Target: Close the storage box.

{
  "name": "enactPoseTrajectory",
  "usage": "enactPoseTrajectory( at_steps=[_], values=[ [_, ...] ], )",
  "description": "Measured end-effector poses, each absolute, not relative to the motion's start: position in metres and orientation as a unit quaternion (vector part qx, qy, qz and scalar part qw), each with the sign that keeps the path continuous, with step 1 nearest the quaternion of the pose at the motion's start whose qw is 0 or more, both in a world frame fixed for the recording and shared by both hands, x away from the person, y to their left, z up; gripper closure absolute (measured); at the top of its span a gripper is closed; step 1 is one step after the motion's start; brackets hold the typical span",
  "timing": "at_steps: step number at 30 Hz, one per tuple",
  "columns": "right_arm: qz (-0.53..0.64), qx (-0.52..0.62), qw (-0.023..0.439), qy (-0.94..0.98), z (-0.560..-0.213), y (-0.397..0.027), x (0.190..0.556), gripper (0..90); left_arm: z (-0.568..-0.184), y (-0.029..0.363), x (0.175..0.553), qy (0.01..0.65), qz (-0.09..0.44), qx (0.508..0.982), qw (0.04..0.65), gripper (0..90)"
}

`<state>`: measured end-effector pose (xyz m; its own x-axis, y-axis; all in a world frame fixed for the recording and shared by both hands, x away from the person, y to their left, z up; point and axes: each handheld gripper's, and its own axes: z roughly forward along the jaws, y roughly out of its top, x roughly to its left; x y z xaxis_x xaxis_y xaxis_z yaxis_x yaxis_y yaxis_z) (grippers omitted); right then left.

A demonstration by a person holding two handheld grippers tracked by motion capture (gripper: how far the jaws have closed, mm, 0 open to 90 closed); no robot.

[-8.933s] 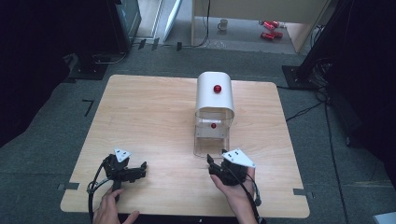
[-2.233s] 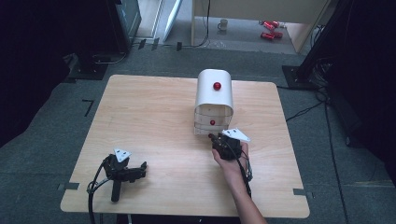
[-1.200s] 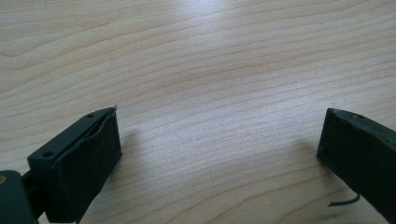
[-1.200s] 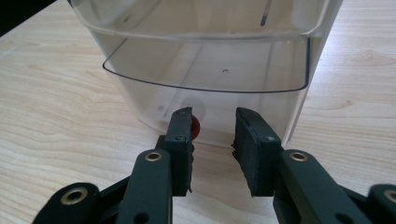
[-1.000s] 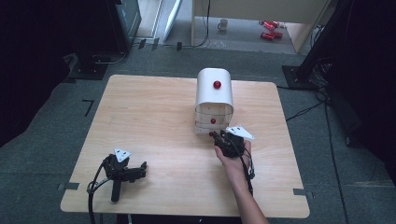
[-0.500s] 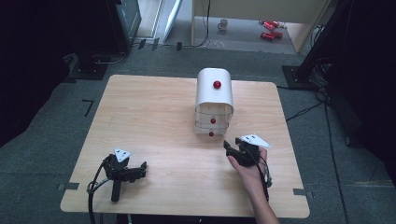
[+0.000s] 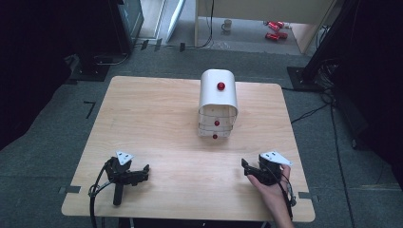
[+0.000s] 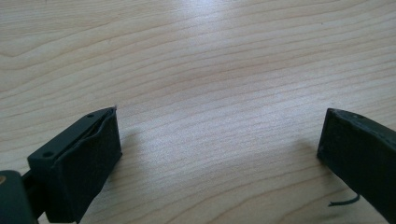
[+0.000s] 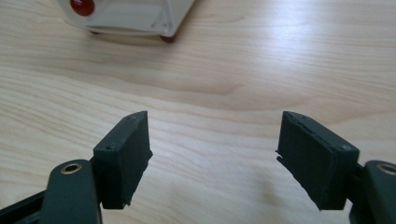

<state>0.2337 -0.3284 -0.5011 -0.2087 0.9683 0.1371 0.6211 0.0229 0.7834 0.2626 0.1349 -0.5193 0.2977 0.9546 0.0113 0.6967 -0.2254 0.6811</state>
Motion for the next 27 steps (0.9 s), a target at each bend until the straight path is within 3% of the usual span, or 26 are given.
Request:
enactPoseTrajectory(
  at_steps=[13,17,27],
  values=[
    [0.341,0.61,0.227,0.678,-0.518,-0.366,0.21,18.0,-0.519,0.135,0.263,0.55,0.221,0.751,0.292,0.0],
    [0.315,0.594,0.252,0.696,-0.525,-0.362,0.207,14.6,-0.519,0.135,0.263,0.55,0.221,0.751,0.291,0.0],
    [0.304,0.622,0.262,0.672,-0.525,-0.36,0.205,13.5,-0.519,0.135,0.263,0.55,0.221,0.751,0.292,0.0]
  ],
)
